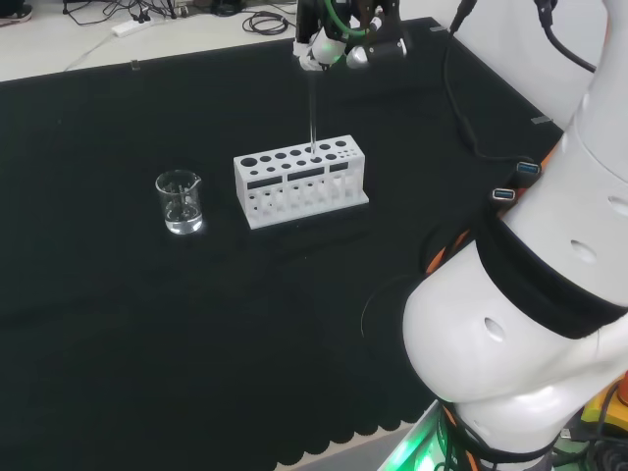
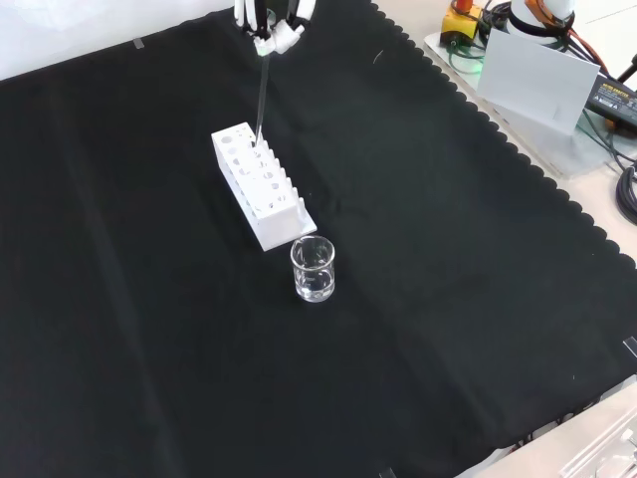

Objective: Put the glass rod back on the white test tube rack.

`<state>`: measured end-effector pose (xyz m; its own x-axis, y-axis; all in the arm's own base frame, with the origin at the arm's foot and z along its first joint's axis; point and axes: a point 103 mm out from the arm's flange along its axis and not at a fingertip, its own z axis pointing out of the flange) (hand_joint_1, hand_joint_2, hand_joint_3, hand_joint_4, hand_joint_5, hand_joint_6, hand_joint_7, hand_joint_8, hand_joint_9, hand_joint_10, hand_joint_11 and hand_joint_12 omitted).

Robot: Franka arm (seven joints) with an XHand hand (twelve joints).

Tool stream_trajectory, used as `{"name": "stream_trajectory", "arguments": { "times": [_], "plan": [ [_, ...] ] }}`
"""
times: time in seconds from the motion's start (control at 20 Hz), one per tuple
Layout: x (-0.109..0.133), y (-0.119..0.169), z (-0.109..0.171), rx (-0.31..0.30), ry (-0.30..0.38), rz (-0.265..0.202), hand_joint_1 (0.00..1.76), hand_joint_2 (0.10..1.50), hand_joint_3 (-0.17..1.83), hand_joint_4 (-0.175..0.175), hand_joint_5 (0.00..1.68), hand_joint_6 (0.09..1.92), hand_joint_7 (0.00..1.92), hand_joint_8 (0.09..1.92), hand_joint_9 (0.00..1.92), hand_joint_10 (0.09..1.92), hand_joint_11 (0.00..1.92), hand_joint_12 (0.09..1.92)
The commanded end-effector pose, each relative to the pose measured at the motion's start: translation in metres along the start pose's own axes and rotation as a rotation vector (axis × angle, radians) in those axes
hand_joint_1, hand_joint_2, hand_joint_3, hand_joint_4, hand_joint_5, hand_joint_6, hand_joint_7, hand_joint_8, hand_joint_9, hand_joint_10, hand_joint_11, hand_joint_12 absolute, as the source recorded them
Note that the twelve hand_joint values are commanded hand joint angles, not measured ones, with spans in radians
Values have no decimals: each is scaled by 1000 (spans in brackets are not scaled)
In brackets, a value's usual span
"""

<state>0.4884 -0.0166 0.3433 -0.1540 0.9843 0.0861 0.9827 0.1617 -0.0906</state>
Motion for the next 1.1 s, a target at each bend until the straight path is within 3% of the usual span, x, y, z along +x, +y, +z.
{"name": "stream_trajectory", "arguments": {
  "times": [0.05, 0.4, 0.6, 1.1],
  "plan": [
    [-4, 11, 9, 2, 13, -10, 1321, 683, 647, -175, 1427, 87, 1197, 1073, 1522, 908, 1585, 622],
    [-17, 7, 20, -11, 46, -12, 1321, 684, 647, -175, 1427, 87, 1197, 1073, 1523, 908, 1584, 622],
    [-26, 12, 24, 21, 34, -8, 1321, 684, 646, -175, 1427, 87, 1198, 1072, 1523, 907, 1585, 622],
    [-18, 33, 43, 68, 20, -15, 1321, 683, 646, -175, 1428, 87, 1200, 1068, 1524, 907, 1585, 622]
  ]
}}
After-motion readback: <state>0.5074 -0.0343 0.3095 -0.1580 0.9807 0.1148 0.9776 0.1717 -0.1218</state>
